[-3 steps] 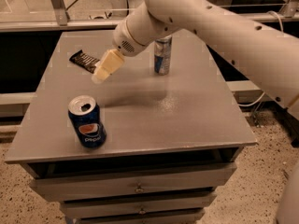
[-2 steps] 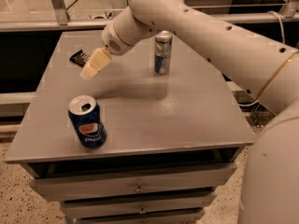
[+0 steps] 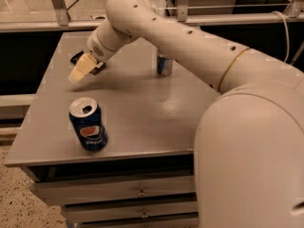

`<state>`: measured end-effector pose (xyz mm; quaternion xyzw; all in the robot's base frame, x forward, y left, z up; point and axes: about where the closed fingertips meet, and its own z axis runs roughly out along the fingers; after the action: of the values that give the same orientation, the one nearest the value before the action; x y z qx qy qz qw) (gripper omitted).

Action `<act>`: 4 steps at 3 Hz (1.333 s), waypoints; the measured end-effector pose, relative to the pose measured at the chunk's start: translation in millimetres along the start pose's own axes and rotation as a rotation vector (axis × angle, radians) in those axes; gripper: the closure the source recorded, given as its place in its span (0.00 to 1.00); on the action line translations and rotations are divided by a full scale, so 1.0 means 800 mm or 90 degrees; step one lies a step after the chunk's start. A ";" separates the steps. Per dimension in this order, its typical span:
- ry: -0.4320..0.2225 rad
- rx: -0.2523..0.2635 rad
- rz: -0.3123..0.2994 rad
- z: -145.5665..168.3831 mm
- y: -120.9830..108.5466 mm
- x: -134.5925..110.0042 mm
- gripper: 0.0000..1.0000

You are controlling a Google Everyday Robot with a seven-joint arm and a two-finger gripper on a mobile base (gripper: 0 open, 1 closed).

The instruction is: Pick rxbar chocolate

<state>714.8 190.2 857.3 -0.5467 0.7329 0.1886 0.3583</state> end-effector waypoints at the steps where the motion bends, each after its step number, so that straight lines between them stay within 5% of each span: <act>1: 0.003 0.001 0.014 0.027 -0.007 -0.002 0.00; 2: 0.007 0.009 0.036 0.041 -0.017 0.004 0.16; 4: -0.005 0.024 0.055 0.038 -0.027 0.005 0.63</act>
Offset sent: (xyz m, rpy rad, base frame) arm 0.0377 0.0119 -0.0308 0.0151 0.0446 -0.1009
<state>744.4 200.2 836.4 -0.5072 0.7577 0.1925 0.3628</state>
